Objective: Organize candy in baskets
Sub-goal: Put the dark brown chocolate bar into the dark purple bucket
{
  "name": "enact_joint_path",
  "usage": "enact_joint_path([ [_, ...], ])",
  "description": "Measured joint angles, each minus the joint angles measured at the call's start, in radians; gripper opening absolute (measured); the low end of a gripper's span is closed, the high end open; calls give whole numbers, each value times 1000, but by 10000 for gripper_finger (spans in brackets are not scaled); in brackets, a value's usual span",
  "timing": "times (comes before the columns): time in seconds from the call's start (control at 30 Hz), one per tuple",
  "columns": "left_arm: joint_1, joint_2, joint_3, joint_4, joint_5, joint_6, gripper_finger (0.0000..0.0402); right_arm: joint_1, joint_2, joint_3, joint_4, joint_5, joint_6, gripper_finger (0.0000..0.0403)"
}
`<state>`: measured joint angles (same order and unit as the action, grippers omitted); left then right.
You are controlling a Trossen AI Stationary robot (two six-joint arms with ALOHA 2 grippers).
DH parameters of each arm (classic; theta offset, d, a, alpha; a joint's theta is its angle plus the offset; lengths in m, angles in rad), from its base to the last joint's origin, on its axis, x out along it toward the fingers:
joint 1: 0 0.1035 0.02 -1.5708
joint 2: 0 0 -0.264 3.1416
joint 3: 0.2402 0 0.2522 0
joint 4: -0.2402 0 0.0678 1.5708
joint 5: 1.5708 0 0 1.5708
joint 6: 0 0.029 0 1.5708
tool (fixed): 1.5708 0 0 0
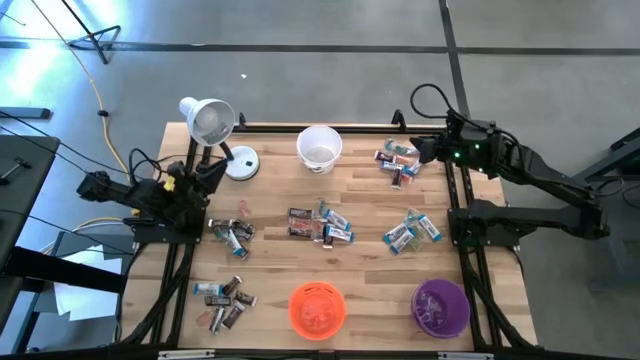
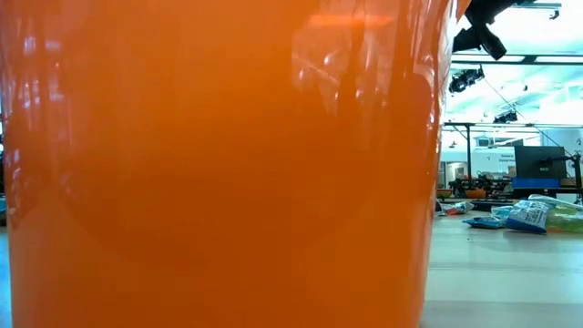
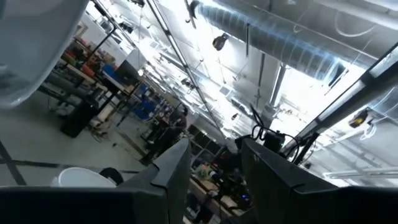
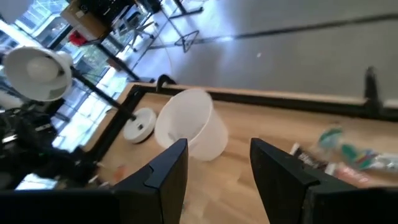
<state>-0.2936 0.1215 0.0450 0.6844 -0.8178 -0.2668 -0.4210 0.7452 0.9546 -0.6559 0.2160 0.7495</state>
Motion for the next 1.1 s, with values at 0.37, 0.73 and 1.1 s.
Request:
enact_joint_path([
  [0.37, 0, 155, 220, -223, 3, -12, 130, 0, 1, 2, 6, -134, -76, 169],
  [0.73, 0, 457, 576, -586, 4, -121, 130, 25, 132, 332, -390, -152, -156, 169],
  [1.1, 0, 646, 763, -1043, 157, -509, 130, 118, 332, 587, -830, -150, -260, 169],
])
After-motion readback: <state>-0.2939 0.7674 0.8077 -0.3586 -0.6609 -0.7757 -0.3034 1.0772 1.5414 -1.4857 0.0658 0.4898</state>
